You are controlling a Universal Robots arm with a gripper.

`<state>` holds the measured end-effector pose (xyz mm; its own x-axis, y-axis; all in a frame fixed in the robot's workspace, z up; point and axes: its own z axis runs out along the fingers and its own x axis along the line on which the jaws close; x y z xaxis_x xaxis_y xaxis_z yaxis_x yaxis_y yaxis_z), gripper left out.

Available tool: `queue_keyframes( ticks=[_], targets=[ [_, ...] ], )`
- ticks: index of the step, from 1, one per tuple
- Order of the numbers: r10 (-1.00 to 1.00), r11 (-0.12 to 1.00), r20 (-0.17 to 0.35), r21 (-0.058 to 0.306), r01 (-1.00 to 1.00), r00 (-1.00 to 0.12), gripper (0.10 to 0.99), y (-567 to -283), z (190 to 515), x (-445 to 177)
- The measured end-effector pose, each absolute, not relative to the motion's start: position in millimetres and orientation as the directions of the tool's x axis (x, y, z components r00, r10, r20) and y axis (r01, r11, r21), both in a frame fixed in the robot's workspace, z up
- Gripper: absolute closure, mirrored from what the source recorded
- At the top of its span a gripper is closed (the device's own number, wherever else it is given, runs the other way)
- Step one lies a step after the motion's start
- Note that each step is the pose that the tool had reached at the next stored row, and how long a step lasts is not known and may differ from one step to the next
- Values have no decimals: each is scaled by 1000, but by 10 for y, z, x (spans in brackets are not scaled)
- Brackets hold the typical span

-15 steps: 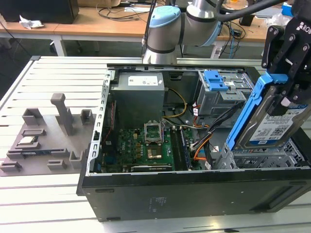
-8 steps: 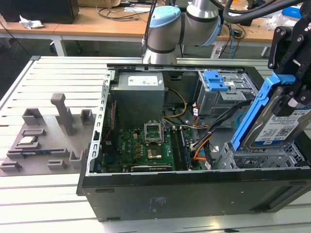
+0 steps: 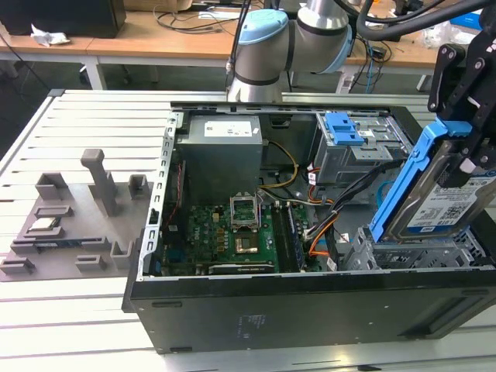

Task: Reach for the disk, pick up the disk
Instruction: 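Pick up the disk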

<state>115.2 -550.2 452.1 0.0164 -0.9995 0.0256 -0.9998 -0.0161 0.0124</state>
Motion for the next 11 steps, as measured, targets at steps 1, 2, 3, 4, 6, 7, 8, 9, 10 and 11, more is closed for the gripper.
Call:
queue_keyframes(
  ticks=[1, 2, 3, 4, 6, 7, 8, 9, 10, 11],
  targets=[
    [-1000, -16, 26, 12, -1000, 16, 722, -5500, 4520, 1152],
    [-1000, -16, 26, 12, -1000, 16, 722, -5500, 4520, 1152],
    [-1000, -16, 26, 12, -1000, 16, 722, -5499, 4521, 1152],
    [-1000, -16, 26, 12, -1000, 16, 722, -5498, 4521, 1152],
    [-1000, -16, 26, 12, -1000, 16, 722, -5495, 4520, 1152],
    [-1000, -16, 26, 12, -1000, 16, 722, -5491, 4521, 1152],
    [-1000, -16, 26, 12, -1000, 16, 722, -5490, 4520, 1152],
    [-1000, -16, 26, 12, -1000, 16, 722, -5489, 4521, 1152],
    [-1000, -16, 26, 12, -1000, 16, 722, -5489, 4521, 1152],
    [-1000, -16, 26, 12, -1000, 16, 722, -5488, 4521, 1152]
  ],
)
